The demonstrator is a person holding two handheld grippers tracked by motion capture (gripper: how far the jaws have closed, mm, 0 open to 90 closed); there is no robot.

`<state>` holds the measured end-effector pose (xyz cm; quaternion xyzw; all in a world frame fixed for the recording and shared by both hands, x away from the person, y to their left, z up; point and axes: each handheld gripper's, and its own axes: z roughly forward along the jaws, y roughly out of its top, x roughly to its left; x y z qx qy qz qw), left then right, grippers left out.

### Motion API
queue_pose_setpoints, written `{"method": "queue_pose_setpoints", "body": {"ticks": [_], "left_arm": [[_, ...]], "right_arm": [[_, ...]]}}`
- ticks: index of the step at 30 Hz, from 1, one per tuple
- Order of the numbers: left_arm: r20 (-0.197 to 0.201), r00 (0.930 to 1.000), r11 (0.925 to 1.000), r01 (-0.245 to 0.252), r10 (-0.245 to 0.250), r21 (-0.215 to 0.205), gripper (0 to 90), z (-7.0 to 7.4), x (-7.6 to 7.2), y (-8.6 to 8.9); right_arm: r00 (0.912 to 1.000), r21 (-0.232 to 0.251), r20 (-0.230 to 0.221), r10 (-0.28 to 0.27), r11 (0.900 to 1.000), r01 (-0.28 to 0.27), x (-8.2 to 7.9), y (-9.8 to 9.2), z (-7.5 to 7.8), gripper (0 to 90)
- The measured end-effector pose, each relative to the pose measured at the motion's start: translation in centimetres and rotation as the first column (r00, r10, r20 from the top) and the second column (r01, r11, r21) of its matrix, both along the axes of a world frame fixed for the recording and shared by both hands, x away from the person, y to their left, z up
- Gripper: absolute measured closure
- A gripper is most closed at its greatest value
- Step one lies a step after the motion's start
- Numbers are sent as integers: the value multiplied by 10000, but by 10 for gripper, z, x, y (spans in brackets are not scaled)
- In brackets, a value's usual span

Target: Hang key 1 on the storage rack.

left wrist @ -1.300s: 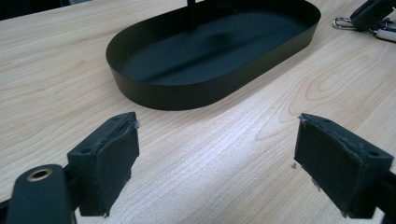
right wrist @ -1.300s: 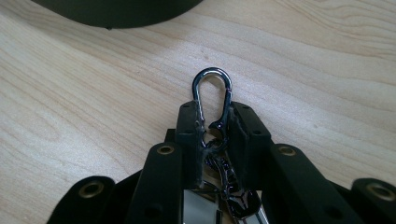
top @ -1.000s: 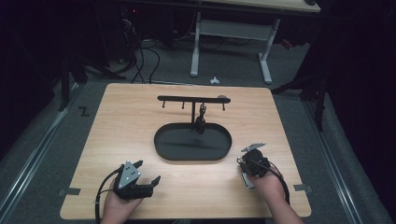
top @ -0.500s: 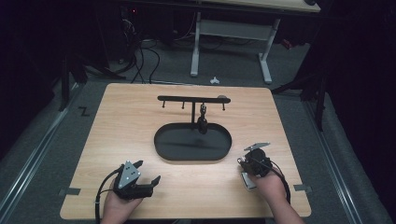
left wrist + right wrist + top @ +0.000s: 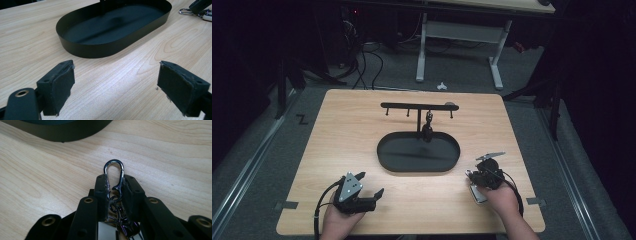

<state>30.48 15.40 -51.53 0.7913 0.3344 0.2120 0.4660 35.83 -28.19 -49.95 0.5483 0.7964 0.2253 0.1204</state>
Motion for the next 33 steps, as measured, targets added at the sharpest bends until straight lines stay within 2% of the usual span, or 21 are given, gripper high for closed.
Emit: {"method": "queue_pose_setpoints", "body": {"ticks": [4, 9, 12, 15, 17, 22, 23, 24, 26, 33], "left_arm": [[-10, 10000, 10000, 25, -25, 10, 146, 0, 0, 0], [-9, 10000, 10000, 28, -28, 5, 146, 0, 0, 0], [-8, 10000, 10000, 21, -21, 8, 146, 0, 0, 0], [16, 10000, 10000, 9, -9, -22, 146, 0, 0, 0], [9, 10000, 10000, 13, -13, -25, 146, 0, 0, 0], [22, 10000, 10000, 60, -60, 4, 146, 0, -1, -1], [20, 10000, 10000, 61, -61, 1, 146, 0, -1, -1], [23, 10000, 10000, 55, -55, 3, 146, 1, -1, -1], [-10, 10000, 10000, 29, -29, -29, 147, 0, -1, 0], [-32, 10000, 10000, 47, -47, -7, 147, 0, -1, -1]], "right_arm": [[9998, 313, -185, -109, 9994, 114, 1, 0, 0, 716], [9992, 330, -208, -344, 9988, 351, 4, -3, 0, 709], [9980, 392, -391, -495, 9979, 510, 8, -4, -2, 680], [9979, 498, -438, -482, 9975, 504, 9, -3, -2, 674], [9992, 136, -264, -314, 9994, 318, 8, 0, -2, 717], [9989, 143, -440, 163, 9998, -157, 8, 3, -1, 752], [9988, 100, -454, 188, 9998, -184, 8, 5, -1, 780], [9987, 64, -426, 295, 9996, -292, 7, 7, 0, 855], [9983, -498, -226, 534, 9973, -545, 5, 13, 0, 859], [9971, -352, -378, 659, 9971, -672, 5, 12, 1, 860]]}}
